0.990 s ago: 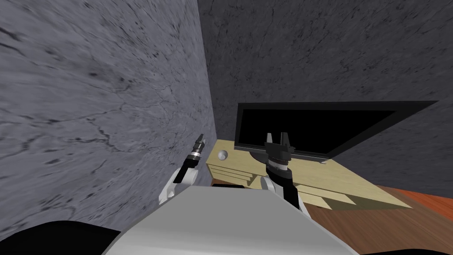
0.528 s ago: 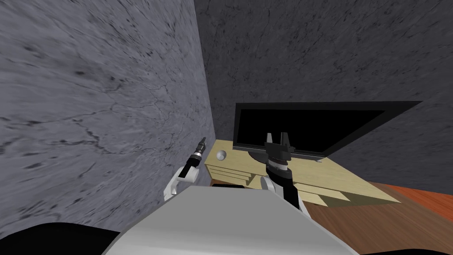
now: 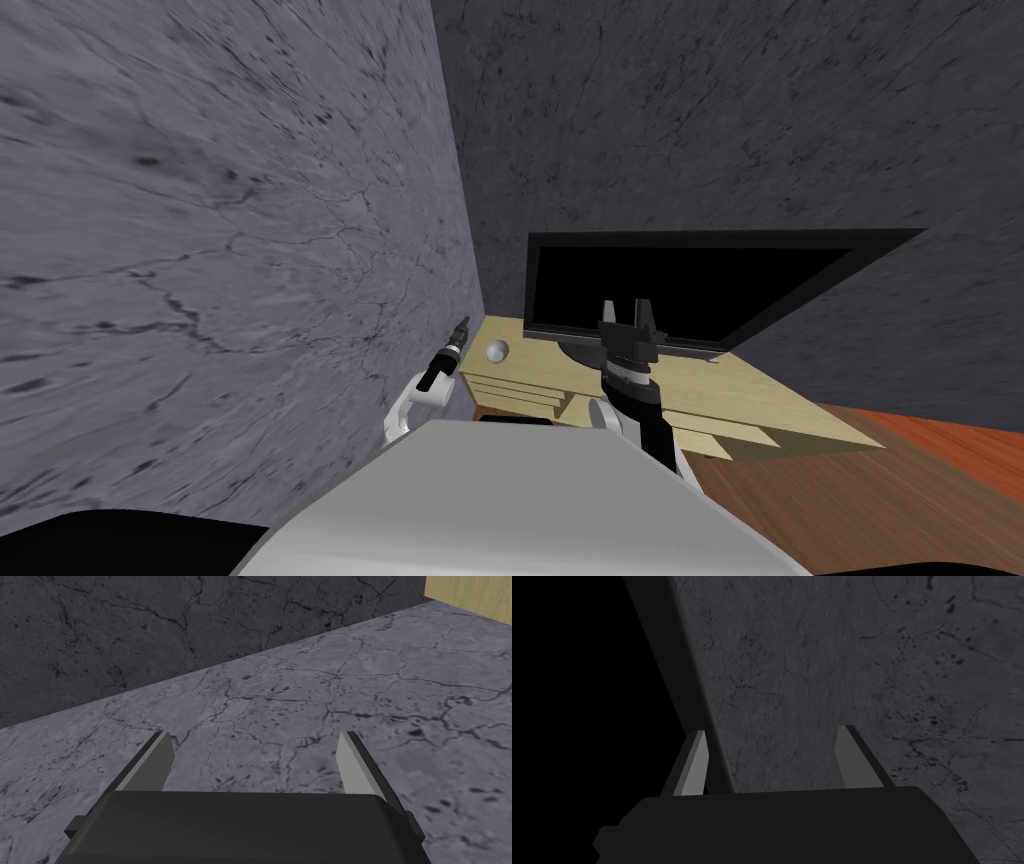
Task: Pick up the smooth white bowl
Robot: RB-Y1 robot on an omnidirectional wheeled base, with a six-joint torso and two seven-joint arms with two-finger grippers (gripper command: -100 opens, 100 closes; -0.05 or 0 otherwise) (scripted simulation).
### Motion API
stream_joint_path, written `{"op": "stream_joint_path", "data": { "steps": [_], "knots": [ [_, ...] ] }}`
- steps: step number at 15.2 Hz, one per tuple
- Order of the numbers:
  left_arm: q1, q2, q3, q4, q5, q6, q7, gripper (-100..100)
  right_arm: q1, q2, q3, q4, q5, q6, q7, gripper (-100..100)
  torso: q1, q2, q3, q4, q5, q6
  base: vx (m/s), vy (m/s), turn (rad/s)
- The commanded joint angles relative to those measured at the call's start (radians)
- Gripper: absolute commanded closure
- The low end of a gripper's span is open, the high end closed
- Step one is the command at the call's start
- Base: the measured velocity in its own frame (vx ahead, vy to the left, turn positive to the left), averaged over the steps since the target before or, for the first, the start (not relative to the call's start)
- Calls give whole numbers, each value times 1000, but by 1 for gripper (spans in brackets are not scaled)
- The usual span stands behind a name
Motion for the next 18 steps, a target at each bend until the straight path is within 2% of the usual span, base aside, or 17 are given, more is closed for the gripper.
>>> {"op": "stream_joint_path", "data": {
  "steps": [1, 2, 3, 4, 5, 6, 7, 8, 10, 11, 12, 13, 14, 15, 16, 17, 18],
  "knots": [
    [-10, 6, 2, 27, 3, 33, -2, -100, 0, 0, 0, 0, 0, 0, 0, 0, 0, 0, 0, 0, 0, 0, 3, -27, -34],
    [-26, 5, 2, 60, 2, 64, -7, -100, 0, 0, 0, 0, 0, 0, 0, 0, 0, 0, 0, 0, 0, 0, 1, -27, -36],
    [-26, 5, 2, 60, 2, 71, -7, -100, 0, 0, 0, 0, 0, 0, 0, 0, 0, 0, 0, 0, 0, 0, 2, -26, -25],
    [-42, 2, 2, 93, 1, 102, -12, -100, 0, 0, 0, 0, 0, 0, 0, 0, 0, 0, 0, 0, 0, 0, 4, -27, -38],
    [-42, 2, 2, 94, 1, 109, -12, -100, 0, 0, 0, 0, 0, 0, 0, 0, 0, 0, 0, 0, 0, 0, 5, -26, -32],
    [-58, -1, 1, 127, 0, 137, -18, -100, 0, 0, 0, 0, 0, 0, 0, 0, 0, 0, 0, 0, 0, 0, 6, -26, -34],
    [-58, -1, 1, 127, 0, 147, -18, -100, 0, 0, 0, 0, 0, 0, 0, 0, 0, 0, 0, 0, 0, 0, 5, -25, -35],
    [-74, -5, 1, 160, -1, 174, -23, -100, 0, 0, 0, 0, 0, 0, 0, 0, 0, 0, 0, 0, 0, 0, 5, -25, -36],
    [-74, -5, 1, 160, -1, 184, -23, -100, 0, 0, 0, 0, 0, 0, 0, 0, 0, 0, 0, 0, 0, 0, 6, -20, -20],
    [-89, -10, 1, 193, -2, 219, -28, -100, 0, 0, 0, 0, 0, 0, 0, 0, 1, 0, 0, 0, 0, 0, 5, -18, -27],
    [-89, -10, 1, 193, -2, 221, -28, -100, 0, 0, 0, 0, 0, 0, 0, 0, 1, 0, 0, 0, 0, 0, 5, -19, -32],
    [-105, -15, 1, 225, -3, 254, -33, -100, 0, 0, 0, 0, 0, 0, 0, 0, 1, 0, 0, 0, 0, 0, 7, -22, -46],
    [-105, -15, 1, 225, -3, 258, -33, -100, 0, 0, 0, 0, 0, 0, 0, 0, 0, 0, 0, 0, 0, 0, 4, -23, -28],
    [-120, -21, 1, 256, -4, 288, -38, -100, 0, 0, 0, 0, 0, 0, 0, 0, 0, 0, 0, 0, 0, 0, 7, -27, -32],
    [-120, -21, 1, 256, -4, 293, -38, -100, 0, 0, 0, 0, 0, 0, 0, 0, 0, 0, 0, 0, 0, 0, 7, -25, -24],
    [-134, -27, 1, 287, -4, 321, -43, -100, 0, 0, 0, 0, 0, 0, 0, 0, 0, 0, 0, 0, 0, 0, 0, -25, -34],
    [-134, -27, 1, 287, -4, 328, -43, -100, 0, 0, 0, 0, 0, 0, 0, 0, 0, 0, 0, 0, 0, 0, 1, -25, -32]
  ]
}}
